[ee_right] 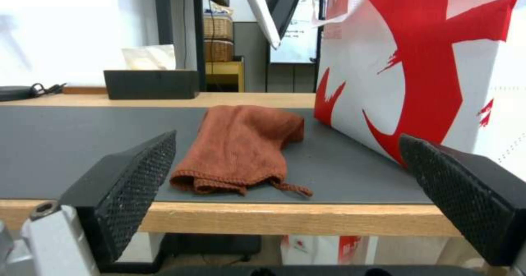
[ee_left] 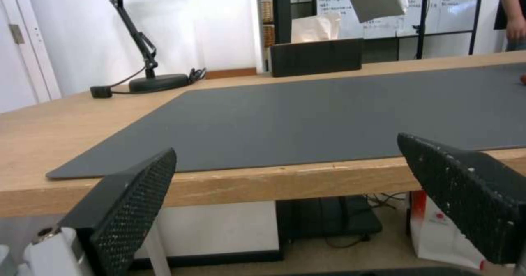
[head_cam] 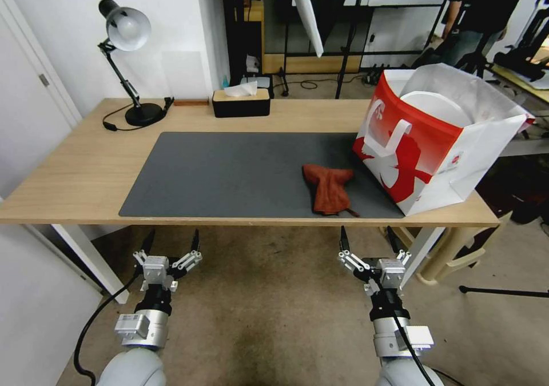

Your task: Sweep shrimp from table into container with towel, then put container into takeout bag.

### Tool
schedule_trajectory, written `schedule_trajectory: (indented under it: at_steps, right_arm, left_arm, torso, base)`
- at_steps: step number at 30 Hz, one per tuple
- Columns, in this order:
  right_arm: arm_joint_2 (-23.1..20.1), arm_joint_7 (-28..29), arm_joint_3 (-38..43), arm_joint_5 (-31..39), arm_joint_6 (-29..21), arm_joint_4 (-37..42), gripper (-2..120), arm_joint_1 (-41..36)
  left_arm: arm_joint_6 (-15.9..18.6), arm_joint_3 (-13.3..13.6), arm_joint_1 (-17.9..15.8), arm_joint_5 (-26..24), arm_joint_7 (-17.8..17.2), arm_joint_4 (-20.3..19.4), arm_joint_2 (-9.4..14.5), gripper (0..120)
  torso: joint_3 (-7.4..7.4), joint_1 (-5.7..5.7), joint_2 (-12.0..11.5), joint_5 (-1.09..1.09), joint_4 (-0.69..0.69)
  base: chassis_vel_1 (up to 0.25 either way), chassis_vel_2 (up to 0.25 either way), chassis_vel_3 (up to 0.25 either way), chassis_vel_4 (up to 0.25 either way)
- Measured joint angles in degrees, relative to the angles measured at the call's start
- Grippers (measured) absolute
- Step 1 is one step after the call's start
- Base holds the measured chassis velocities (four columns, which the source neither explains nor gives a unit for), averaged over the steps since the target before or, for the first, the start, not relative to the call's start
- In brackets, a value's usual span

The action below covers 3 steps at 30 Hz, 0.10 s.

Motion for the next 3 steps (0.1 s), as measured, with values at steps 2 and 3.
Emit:
schedule_trajectory:
  at_steps: [2, 3]
  right_arm:
    - [0.0, 0.0, 0.0, 0.0, 0.0, 0.0, 100, 0.0]
    - [0.0, 0.0, 0.0, 0.0, 0.0, 0.0, 100, 0.0]
  left_arm:
    - [0.0, 0.0, 0.0, 0.0, 0.0, 0.0, 0.0, 100]
    - [0.0, 0.0, 0.0, 0.0, 0.0, 0.0, 0.0, 100]
  torso:
    - [0.0, 0.0, 0.0, 0.0, 0.0]
    - [0.0, 0.0, 0.0, 0.0, 0.0]
  base:
    - [0.0, 0.0, 0.0, 0.0]
    - [0.0, 0.0, 0.0, 0.0]
